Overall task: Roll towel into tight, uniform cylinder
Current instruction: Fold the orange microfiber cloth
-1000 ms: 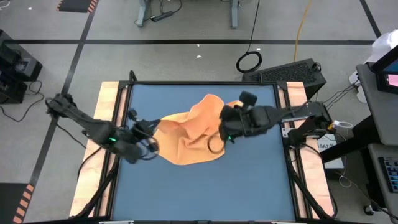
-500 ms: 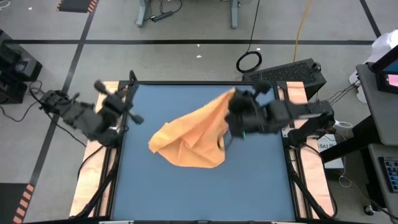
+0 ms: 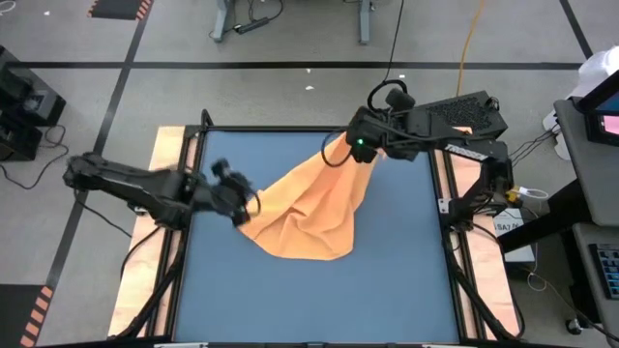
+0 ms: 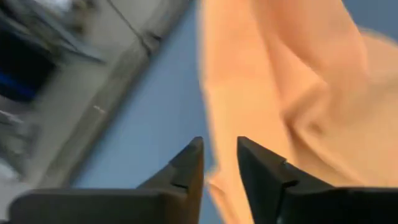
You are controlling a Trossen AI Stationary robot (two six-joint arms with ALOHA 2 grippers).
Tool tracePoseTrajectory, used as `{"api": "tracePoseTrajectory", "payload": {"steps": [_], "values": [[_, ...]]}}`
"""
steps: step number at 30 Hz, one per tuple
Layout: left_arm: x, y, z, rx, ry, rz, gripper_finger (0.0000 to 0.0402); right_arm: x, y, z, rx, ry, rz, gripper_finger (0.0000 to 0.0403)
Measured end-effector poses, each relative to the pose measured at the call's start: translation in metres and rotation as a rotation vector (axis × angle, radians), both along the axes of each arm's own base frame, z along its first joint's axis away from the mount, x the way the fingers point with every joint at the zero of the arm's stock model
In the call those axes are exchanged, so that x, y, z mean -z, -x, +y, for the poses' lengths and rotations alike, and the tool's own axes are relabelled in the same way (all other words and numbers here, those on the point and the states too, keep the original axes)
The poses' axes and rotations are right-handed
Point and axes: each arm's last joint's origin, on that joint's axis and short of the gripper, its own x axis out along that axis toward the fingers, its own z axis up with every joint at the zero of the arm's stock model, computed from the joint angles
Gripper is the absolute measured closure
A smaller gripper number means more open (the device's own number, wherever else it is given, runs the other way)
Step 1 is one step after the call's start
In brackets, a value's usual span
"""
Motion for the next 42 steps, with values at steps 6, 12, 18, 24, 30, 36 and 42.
{"api": "tracePoseTrajectory", "payload": {"steps": [6,12,18,24,30,36,42], "values": [[0.056,-0.008,-0.033,0.166,0.088,0.053,0.0255,0.006,0.003,-0.017,0.018,-0.046,0.028,0.0403],[0.088,-0.015,-0.064,0.221,0.101,0.101,0.0253,0.008,0.005,-0.027,0.054,-0.079,0.005,0.0403],[0.126,-0.023,-0.079,0.185,-0.049,0.186,0.0253,0.008,0.001,-0.027,0.023,-0.124,-0.041,0.0403],[0.152,-0.035,-0.075,0.119,-0.142,0.227,0.0253,0.007,0.001,-0.027,0.012,-0.127,-0.043,0.0403],[0.174,-0.046,-0.061,0.016,-0.147,0.279,0.0253,0.008,0.000,-0.027,0.002,-0.147,-0.048,0.0403],[0.180,-0.049,-0.054,-0.037,-0.209,0.275,0.0261,0.008,0.000,-0.027,0.001,-0.149,-0.048,0.0403],[0.180,-0.051,-0.048,-0.057,-0.208,0.284,0.0377,0.008,0.000,-0.027,0.000,-0.149,-0.048,0.0403]]}}
